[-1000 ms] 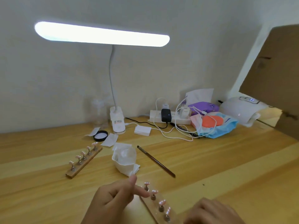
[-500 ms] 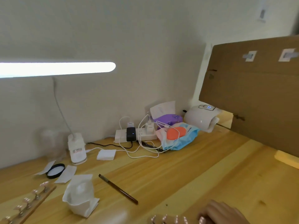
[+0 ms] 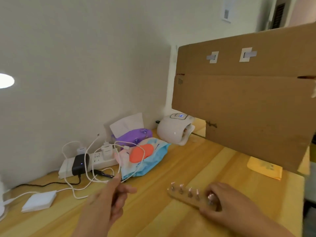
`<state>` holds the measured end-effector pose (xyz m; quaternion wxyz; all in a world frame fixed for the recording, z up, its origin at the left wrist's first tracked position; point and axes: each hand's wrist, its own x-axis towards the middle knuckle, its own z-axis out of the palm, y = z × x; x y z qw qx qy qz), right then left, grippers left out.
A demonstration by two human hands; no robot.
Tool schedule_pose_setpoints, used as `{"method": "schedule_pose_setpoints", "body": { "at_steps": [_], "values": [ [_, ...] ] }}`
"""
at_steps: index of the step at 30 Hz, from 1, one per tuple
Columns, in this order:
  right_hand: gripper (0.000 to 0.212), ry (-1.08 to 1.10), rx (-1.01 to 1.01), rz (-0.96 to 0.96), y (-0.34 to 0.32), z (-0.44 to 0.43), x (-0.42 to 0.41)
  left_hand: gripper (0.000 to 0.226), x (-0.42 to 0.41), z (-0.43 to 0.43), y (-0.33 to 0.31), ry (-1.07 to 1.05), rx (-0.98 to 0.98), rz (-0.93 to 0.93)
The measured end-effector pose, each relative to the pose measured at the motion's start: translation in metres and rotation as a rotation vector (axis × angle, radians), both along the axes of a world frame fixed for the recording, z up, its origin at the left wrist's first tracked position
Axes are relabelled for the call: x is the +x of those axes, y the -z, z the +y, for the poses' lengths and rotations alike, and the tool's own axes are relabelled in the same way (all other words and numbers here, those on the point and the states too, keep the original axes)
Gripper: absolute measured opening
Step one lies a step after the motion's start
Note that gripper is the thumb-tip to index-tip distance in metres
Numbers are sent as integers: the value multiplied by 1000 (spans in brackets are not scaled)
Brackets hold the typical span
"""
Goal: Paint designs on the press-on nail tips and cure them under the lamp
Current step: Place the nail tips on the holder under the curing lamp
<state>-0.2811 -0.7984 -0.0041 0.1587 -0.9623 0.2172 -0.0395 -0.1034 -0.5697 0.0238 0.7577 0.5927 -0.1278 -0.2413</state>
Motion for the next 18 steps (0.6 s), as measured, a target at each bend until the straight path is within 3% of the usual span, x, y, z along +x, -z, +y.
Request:
{"method": "schedule_pose_setpoints", "body": {
  "at_steps": [2,5,6,9,11,18],
  "values": [
    [36,50,109,-32,-3,-31,8,52,-1,-44,-7,-64,-42,2],
    [41,21,558,-105,-16,-73,31,54,3,-112,-9,-179,-94,-87],
    [35,57,602,-185,-20,-88,43,52,9,-129,-5,-221,-109,-133],
    [21,273,520,-435,-23,-135,95,46,20,-157,11,-387,-151,-93],
    [15,361,403,-493,-17,-159,134,47,24,-163,30,-446,-164,-10],
    [24,295,104,-330,2,-183,234,56,38,-167,44,-402,-164,72]
  ]
}}
